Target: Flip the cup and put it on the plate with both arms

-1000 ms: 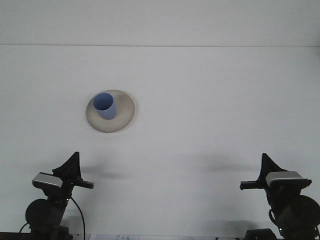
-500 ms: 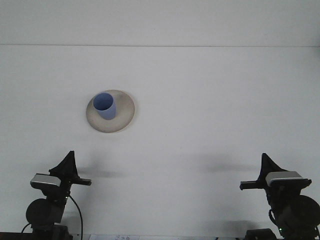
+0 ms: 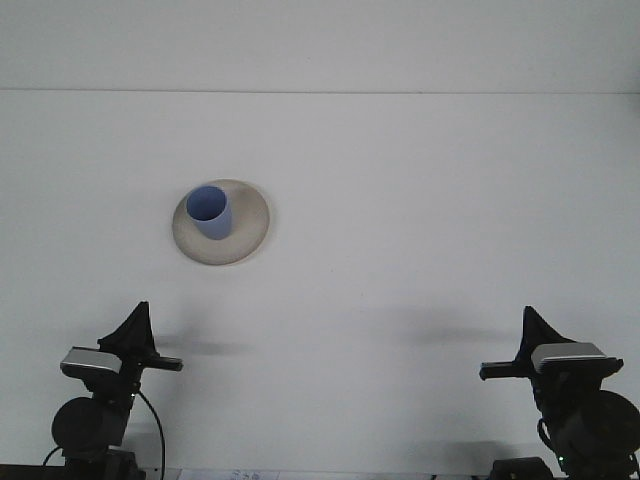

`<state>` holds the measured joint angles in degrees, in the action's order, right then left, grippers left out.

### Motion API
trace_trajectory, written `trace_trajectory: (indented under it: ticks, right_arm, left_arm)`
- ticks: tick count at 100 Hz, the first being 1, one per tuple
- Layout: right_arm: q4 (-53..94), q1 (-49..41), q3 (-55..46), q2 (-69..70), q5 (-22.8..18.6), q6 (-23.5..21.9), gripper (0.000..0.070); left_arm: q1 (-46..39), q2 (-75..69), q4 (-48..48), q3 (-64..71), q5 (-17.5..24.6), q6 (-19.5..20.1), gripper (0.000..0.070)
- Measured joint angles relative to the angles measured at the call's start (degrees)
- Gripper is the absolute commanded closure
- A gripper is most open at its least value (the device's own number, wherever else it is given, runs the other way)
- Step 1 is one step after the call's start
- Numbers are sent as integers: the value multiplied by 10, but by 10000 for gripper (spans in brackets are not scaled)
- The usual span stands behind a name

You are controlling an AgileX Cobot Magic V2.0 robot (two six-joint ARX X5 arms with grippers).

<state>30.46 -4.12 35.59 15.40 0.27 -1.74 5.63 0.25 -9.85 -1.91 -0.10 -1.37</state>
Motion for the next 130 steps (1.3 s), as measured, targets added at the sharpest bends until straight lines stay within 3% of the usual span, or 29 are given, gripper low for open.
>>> trace_trajectory:
  ticks: [52,93,130]
  right_arm:
    - [-22,0,-19,-14,0,0,700]
    - [-226,0,-232,-153,0,0,700]
    - [-351,0,-348,-152,0,0,700]
  left_arm:
    - [0,0,0,0,0,0,688]
    - [0,0,0,0,0,0,688]
    - [0,0,0,0,0,0,688]
